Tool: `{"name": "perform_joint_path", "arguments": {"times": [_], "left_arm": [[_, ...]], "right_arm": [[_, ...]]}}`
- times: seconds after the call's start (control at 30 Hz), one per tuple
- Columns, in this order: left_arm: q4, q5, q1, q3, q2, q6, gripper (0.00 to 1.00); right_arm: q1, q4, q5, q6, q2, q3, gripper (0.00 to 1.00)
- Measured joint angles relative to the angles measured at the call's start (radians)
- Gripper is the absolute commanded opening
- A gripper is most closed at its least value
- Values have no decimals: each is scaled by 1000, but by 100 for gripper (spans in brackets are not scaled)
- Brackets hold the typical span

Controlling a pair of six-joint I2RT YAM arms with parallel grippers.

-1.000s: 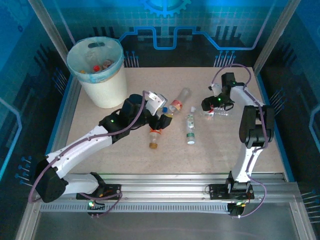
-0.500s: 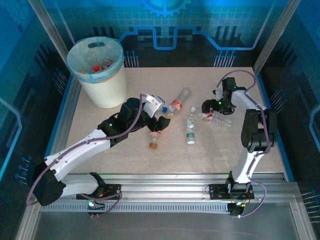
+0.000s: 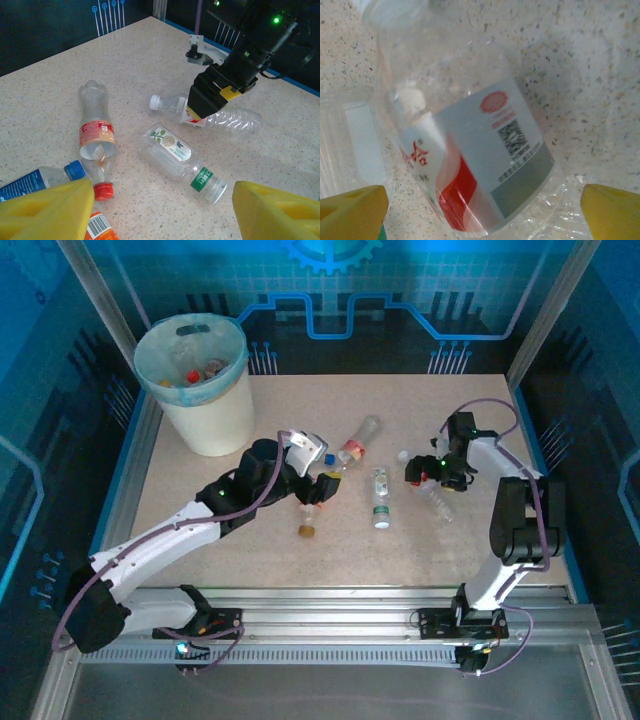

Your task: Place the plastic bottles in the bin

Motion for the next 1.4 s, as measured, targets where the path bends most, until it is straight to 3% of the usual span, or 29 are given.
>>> {"name": "perform_joint_path", "arguments": {"times": [0.37, 0.5, 0.67, 0.8, 1.1, 1.17, 1.4], "left_arm": [[18, 0, 0, 0, 6, -20, 74], [17, 0, 0, 0, 6, -27, 74], [13, -10, 0, 0, -6, -40, 74], [11, -26, 0, 0, -26, -54, 75], [-21, -63, 0, 8, -58, -91, 75], [-37, -74, 0, 29, -58, -106, 79], [-46, -110, 3, 126, -46, -215, 81]], "right_arm": [[16, 2, 33, 18, -18, -86, 100], [18, 4, 55, 21, -18, -86, 91], [33, 3, 75, 21, -19, -86, 70], [43, -1, 74, 21, -46, -89, 68], [49, -29, 72, 16, -227, -92, 65], [51, -31, 62, 13, -287, -92, 64], [113, 41, -104, -6, -547, -108, 61]]}}
